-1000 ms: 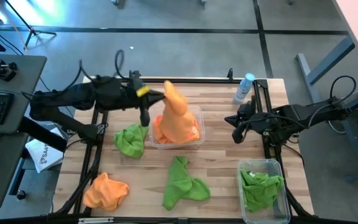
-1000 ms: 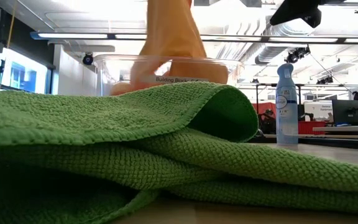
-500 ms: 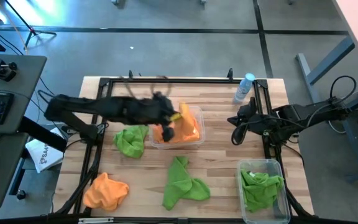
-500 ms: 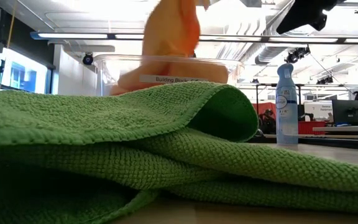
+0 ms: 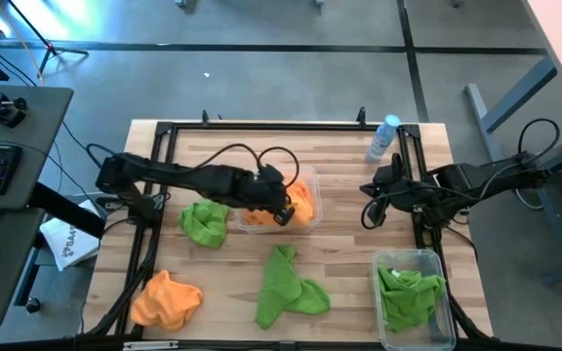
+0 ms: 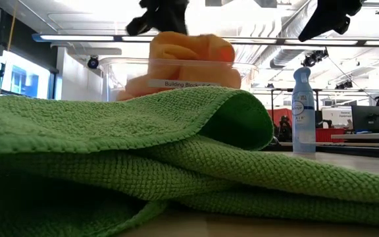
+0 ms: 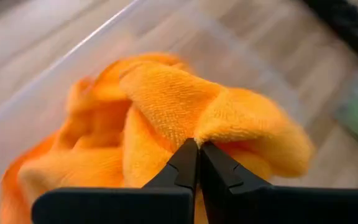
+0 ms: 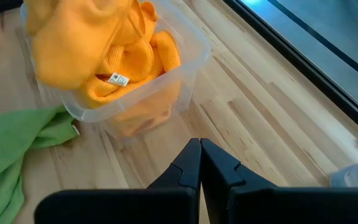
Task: Sort microfiber towel by color & place in baskets
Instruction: Put the yellow microfiber cloth into the top transparent bin
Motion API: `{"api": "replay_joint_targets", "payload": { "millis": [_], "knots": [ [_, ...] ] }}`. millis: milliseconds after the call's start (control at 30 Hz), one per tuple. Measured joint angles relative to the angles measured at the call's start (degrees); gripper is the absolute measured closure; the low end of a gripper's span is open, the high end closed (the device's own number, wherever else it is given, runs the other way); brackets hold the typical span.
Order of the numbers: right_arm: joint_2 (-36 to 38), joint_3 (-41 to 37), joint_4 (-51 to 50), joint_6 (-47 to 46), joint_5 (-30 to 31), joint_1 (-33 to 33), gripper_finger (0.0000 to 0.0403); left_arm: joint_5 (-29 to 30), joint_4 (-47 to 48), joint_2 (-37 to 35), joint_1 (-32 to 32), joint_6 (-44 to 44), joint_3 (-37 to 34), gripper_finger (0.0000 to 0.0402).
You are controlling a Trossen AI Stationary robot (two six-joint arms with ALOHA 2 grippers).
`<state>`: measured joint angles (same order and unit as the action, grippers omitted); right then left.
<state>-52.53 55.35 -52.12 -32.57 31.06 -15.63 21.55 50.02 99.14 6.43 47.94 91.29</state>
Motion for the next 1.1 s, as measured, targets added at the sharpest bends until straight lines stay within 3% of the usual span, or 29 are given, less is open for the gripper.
{"api": "replay_joint_targets", "payload": {
  "millis": [167,400,533,1100],
  "knots": [
    [0.0,0.0,-0.36,0.0,0.01,0.0,0.0402,0.23,5.69,2.24,-1.74,13.33,0.0,0.0401],
    [0.0,0.0,-0.55,0.02,0.01,0.0,0.0402,-2.44,5.82,6.97,-3.53,23.69,0.0,0.0401],
    [0.0,0.0,-0.61,0.02,0.01,0.0,0.0402,-7.75,5.72,10.04,-4.44,23.1,-0.02,0.039],
    [0.0,0.0,-1.65,0.02,0.01,0.02,0.0402,-10.35,1.72,17.42,-6.48,22.95,0.04,0.0313]
  ]
}}
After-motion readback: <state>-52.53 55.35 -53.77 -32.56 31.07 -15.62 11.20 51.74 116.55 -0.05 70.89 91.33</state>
